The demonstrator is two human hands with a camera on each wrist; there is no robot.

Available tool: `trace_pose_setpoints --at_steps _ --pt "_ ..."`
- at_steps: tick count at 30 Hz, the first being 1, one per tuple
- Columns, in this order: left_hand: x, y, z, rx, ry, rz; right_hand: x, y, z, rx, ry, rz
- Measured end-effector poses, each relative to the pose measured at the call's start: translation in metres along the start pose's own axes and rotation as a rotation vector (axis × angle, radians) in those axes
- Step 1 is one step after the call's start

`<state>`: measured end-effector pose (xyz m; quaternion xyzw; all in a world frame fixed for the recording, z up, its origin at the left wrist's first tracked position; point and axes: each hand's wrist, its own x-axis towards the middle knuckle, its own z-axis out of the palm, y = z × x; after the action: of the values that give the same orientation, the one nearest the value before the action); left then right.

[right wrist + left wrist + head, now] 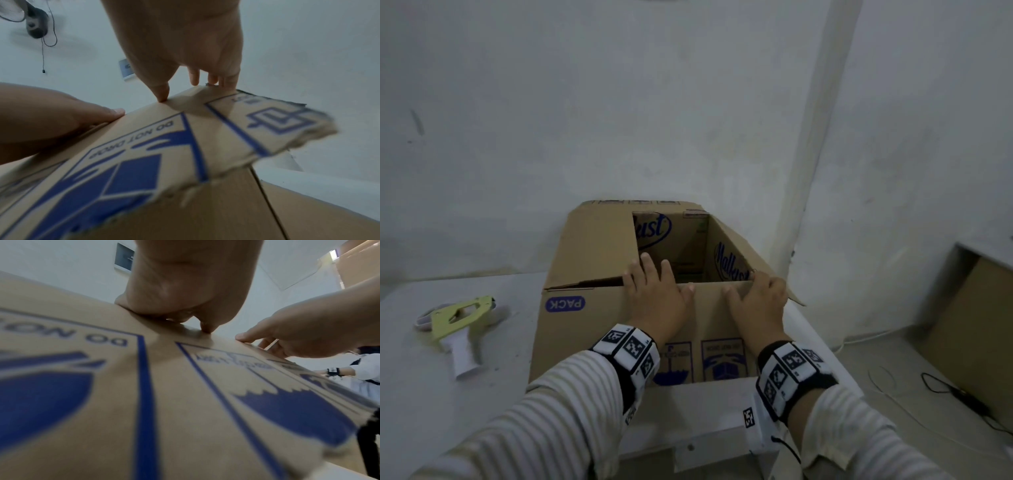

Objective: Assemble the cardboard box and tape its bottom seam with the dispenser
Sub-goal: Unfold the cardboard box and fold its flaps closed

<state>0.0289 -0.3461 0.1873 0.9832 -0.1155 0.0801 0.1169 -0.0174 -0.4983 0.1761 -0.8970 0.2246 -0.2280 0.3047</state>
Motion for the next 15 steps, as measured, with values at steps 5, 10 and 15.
trace_pose_setpoints --at_steps 5,10,15 --pt "-0.001 0.004 0.007 0.015 0.042 -0.035 0.007 0.019 -0.003 0.17 -0.137 0.002" --pt "-0.006 0.004 0.005 -0.017 0.01 -0.051 0.007 0.021 -0.002 0.179 -0.105 -0.13" --pt "-0.009 -0.007 0.0 -0.038 -0.032 -0.003 0.006 0.01 0.002 0.002 -0.015 -0.396"
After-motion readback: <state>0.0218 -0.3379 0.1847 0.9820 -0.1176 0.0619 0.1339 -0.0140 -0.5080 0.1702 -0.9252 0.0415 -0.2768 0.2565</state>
